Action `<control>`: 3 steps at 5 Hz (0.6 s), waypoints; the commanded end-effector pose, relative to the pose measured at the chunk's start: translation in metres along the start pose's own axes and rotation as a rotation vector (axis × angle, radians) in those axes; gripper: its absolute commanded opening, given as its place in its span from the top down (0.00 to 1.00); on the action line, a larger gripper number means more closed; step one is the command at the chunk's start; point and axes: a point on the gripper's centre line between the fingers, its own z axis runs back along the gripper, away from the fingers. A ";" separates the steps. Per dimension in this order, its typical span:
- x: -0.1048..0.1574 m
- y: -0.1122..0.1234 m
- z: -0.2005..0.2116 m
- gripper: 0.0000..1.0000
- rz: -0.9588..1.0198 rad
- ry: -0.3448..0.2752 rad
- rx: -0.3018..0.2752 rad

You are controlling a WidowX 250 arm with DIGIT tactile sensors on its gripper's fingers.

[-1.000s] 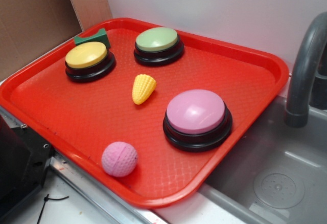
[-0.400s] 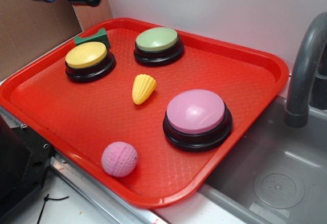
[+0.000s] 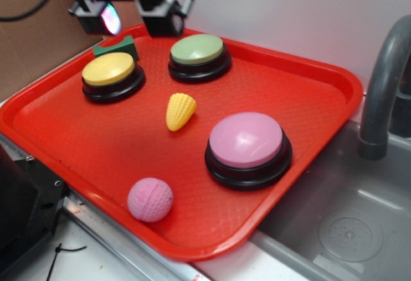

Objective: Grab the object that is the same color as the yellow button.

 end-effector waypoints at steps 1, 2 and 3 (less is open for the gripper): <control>-0.007 -0.011 -0.040 0.00 0.177 0.035 -0.030; -0.006 -0.003 -0.057 0.00 0.256 0.063 -0.033; -0.006 0.001 -0.066 0.00 0.284 0.070 -0.022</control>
